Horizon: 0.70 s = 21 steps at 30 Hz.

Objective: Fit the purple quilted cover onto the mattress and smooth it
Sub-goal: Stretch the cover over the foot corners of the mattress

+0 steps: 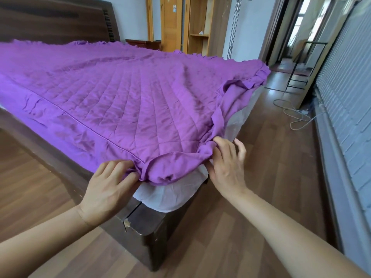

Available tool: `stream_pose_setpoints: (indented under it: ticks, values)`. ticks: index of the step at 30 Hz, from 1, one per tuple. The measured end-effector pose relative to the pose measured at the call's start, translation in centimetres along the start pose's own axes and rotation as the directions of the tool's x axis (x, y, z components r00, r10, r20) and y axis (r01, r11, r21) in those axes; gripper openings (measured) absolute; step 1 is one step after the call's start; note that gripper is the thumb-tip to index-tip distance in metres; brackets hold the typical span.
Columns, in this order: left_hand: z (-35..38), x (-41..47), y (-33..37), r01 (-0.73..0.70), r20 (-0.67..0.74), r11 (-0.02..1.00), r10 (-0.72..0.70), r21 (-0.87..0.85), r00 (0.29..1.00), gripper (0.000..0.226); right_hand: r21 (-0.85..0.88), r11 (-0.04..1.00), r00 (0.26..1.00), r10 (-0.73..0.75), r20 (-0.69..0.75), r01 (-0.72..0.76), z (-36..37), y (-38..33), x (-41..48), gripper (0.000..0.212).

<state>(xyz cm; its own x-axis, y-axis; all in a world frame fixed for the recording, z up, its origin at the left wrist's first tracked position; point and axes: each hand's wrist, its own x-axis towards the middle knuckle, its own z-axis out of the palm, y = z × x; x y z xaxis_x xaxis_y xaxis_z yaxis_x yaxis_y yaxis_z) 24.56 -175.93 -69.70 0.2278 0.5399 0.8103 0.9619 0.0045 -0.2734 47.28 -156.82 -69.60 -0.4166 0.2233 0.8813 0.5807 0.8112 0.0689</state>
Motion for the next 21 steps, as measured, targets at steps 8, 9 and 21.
stream_pose_setpoints:
  ticks: [8, 9, 21]
  values:
    - [-0.6, 7.0, 2.1, -0.323, 0.112, 0.943, 0.331, -0.082, 0.937, 0.031, -0.070, 0.975, 0.976, -0.216, -0.038, 0.213, 0.5, 0.2, 1.6, 0.019]
    - [-0.3, 7.9, 2.2, -0.283, 0.171, 0.954, 0.296, -0.097, 0.940, 0.033, -0.075, 0.972, 0.972, -0.229, -0.059, 0.225, 0.5, 0.5, 2.0, 0.019]
    - [0.3, 8.5, 2.0, -0.034, 0.369, 0.975, 0.115, -0.218, 0.922, 0.046, 0.018, 0.928, 0.928, -0.370, -0.048, 0.371, -0.8, 3.2, 1.0, 0.011]
